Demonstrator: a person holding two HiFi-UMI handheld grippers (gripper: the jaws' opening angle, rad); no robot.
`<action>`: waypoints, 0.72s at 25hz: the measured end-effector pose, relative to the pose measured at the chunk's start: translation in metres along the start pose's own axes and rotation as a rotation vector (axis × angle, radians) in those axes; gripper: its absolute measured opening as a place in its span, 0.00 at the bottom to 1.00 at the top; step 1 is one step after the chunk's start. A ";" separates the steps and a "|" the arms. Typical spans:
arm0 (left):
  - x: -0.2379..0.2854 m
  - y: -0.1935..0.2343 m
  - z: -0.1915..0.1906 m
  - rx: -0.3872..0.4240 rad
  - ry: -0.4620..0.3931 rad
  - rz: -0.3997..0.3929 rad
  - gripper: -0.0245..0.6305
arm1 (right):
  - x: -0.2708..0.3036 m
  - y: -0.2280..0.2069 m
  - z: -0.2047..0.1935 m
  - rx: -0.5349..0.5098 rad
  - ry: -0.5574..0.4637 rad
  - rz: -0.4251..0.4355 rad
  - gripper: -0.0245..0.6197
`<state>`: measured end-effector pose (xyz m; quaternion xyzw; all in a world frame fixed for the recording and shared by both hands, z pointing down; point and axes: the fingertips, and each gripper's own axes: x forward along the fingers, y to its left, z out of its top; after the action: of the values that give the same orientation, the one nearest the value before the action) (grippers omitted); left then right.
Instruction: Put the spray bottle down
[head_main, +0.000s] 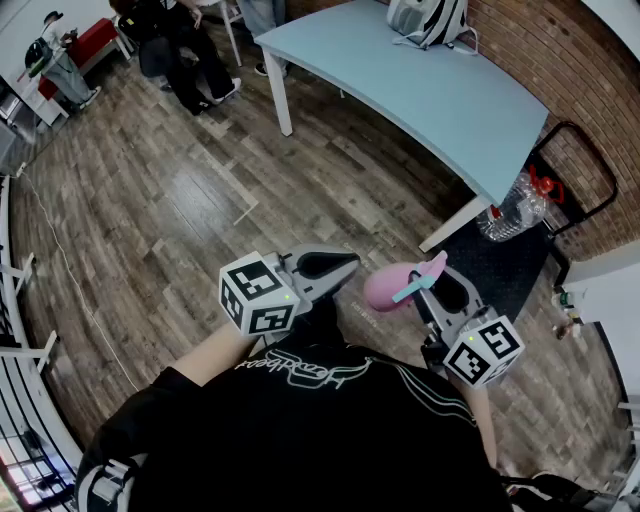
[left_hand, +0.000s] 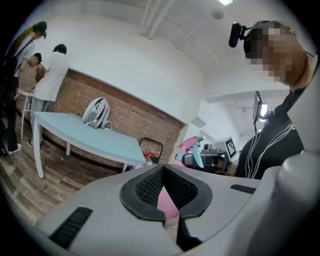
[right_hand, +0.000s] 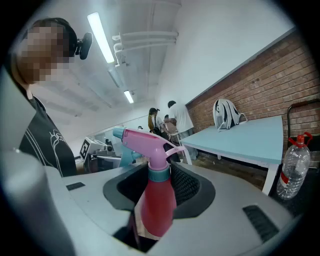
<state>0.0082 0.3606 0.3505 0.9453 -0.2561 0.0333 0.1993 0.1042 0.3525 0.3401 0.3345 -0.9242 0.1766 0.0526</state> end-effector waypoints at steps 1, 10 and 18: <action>0.001 0.002 0.002 -0.002 -0.003 -0.001 0.05 | 0.001 -0.001 0.000 -0.002 0.002 0.000 0.25; 0.005 0.010 -0.002 -0.008 0.015 0.001 0.05 | 0.004 -0.005 -0.005 -0.013 0.008 -0.020 0.25; 0.032 0.025 0.006 -0.019 0.036 -0.041 0.05 | 0.010 -0.029 0.002 0.016 -0.024 -0.035 0.25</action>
<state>0.0234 0.3235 0.3588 0.9477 -0.2332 0.0435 0.2136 0.1151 0.3252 0.3484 0.3533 -0.9173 0.1790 0.0420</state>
